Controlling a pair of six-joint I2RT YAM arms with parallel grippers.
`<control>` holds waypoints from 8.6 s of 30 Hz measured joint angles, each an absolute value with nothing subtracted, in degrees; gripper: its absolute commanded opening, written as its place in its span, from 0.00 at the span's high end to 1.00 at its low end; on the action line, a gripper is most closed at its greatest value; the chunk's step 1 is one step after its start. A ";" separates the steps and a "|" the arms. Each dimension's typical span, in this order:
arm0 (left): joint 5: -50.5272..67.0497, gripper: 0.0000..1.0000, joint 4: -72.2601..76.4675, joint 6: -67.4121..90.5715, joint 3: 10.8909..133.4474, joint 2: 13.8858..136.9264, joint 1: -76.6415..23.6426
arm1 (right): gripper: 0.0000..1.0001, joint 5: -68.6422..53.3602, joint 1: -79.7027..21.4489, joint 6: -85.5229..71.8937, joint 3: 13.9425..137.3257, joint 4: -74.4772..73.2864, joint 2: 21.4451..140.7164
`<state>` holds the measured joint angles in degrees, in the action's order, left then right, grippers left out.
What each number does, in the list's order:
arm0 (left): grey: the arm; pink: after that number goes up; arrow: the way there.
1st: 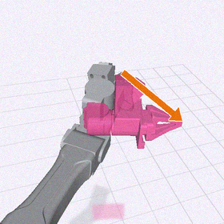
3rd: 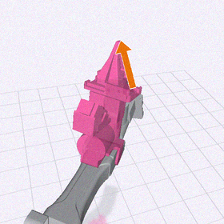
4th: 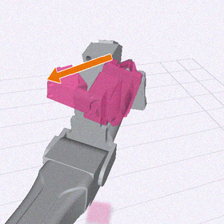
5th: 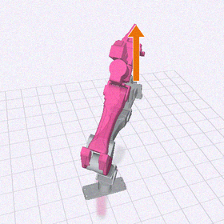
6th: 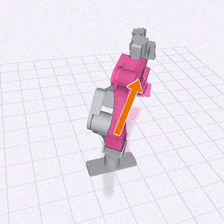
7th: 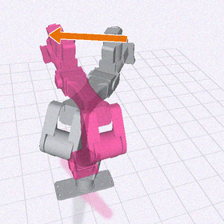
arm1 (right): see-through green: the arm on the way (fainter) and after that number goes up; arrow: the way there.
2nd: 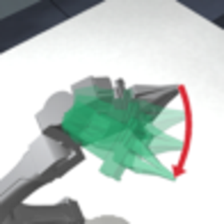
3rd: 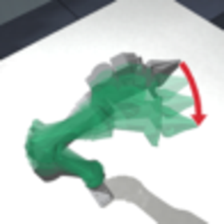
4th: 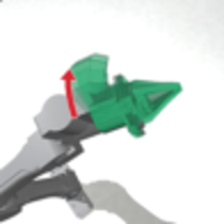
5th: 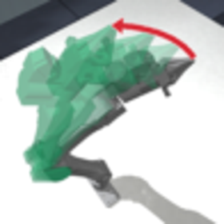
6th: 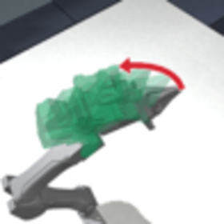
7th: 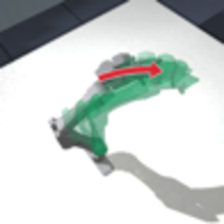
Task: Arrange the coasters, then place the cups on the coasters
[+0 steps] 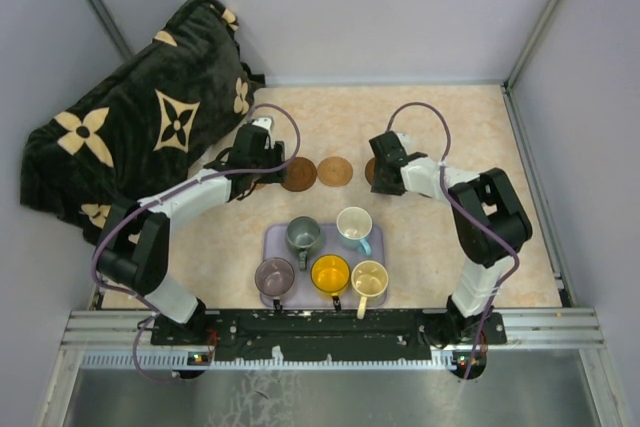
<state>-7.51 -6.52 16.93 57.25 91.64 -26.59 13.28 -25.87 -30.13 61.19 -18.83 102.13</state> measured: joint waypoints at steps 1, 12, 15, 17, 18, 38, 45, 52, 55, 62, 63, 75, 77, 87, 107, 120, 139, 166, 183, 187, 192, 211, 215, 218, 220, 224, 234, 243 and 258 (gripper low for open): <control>-7.49 0.37 -6.52 16.91 57.25 91.64 -26.59 | 0.65 13.32 -25.87 -30.13 61.14 -18.83 102.06; -4.84 0.37 -6.48 16.84 57.23 91.24 -26.59 | 0.65 15.81 -25.87 -32.18 52.25 -24.36 92.82; -3.90 0.37 -6.46 16.69 56.73 89.58 -26.59 | 0.65 17.23 -25.87 -33.26 50.63 -27.68 89.56; -3.27 0.37 -6.46 16.67 56.31 88.31 -26.59 | 0.65 18.44 -25.87 -34.04 50.06 -29.15 87.61; -2.90 0.37 -6.46 16.67 56.07 87.70 -26.61 | 0.65 19.07 -25.80 -34.39 49.67 -29.71 86.67; -1.65 0.37 -6.00 17.10 52.34 83.85 -26.63 | 0.64 21.10 -12.23 -29.95 41.98 -31.00 78.83; -1.98 0.37 -5.98 17.15 52.01 83.85 -26.63 | 0.64 19.86 -10.09 -28.69 42.02 -27.97 82.54; -2.52 0.37 -6.02 17.12 51.51 83.88 -26.63 | 0.64 19.16 -8.36 -28.12 44.62 -24.29 86.11; -2.81 0.37 -6.02 17.10 51.53 83.90 -26.63 | 0.64 19.09 -7.73 -27.97 46.22 -22.83 88.03; -3.60 0.37 -6.04 17.10 51.53 83.90 -26.63 | 0.64 18.92 -7.16 -27.51 48.64 -19.70 91.29; -3.66 0.37 -6.07 17.10 51.51 83.90 -26.63 | 0.64 18.90 -7.05 -27.46 48.86 -19.57 91.50; -4.45 0.37 -6.09 17.10 51.53 84.27 -26.63 | 0.64 18.33 -6.61 -26.94 50.76 -18.81 93.84; -4.49 0.37 -6.07 17.10 51.53 84.27 -26.63 | 0.64 18.20 -6.57 -26.79 51.13 -19.25 94.04; -3.99 0.37 -5.08 17.10 51.53 84.90 -26.63 | 0.65 17.69 -6.31 -27.31 48.60 -18.41 91.35; -2.61 0.62 -1.69 14.55 63.42 103.15 -27.40 | 0.67 19.03 -9.39 -28.71 48.93 -33.45 67.57; -1.43 0.82 -1.85 13.61 66.76 106.69 -27.64 | 0.68 18.98 -9.39 -29.21 48.93 -33.45 67.55; -1.08 0.82 -4.01 13.37 68.97 110.39 -28.25 | 0.68 18.98 -9.39 -29.41 48.93 -33.43 67.55; -6.39 0.82 -5.74 13.37 69.36 110.80 -28.25 | 0.68 18.94 -9.39 -29.65 48.93 -32.58 67.55; -6.90 0.74 -5.80 12.60 69.52 110.80 -28.08 | 0.68 18.52 -9.39 -29.65 48.86 -32.16 68.16; -6.50 0.72 -5.87 11.88 70.26 110.78 -28.08 | 0.68 18.55 -9.39 -29.63 48.86 -31.81 68.47; -6.39 0.71 -6.02 11.25 71.88 109.54 -27.92 | 0.68 18.59 -9.39 -29.56 48.86 -30.76 68.71; -11.57 0.50 -8.14 11.90 59.94 78.41 -27.92 | 0.01 21.30 -9.39 -25.91 48.77 -28.45 58.89; -14.92 0.40 -10.81 12.75 55.37 70.48 -27.92 | 0.01 22.83 -9.39 -25.50 48.80 -29.36 58.41; -17.19 0.29 -13.02 13.43 53.91 64.69 -27.92 | 0.01 23.42 -9.39 -25.71 48.80 -30.33 57.17; -18.35 0.18 -14.09 13.87 53.39 61.58 -27.92 | 0.01 23.55 -9.39 -26.04 48.73 -30.81 55.37; -19.77 0.01 -16.29 15.11 51.11 55.68 -27.92 | 0.01 23.31 -9.37 -25.96 47.42 -29.56 50.22; -20.99 0.01 -20.80 17.17 43.79 43.83 -27.92 | 0.01 21.65 -9.37 -23.49 46.70 -32.67 46.35; -20.99 0.01 -23.35 18.46 43.57 43.40 -27.92 | 0.01 16.71 -15.66 -24.16 47.55 -40.27 41.01; -20.84 0.01 -23.57 20.34 43.57 43.27 -27.92 | 0.01 24.10 -48.66 -37.65 51.90 -49.80 45.91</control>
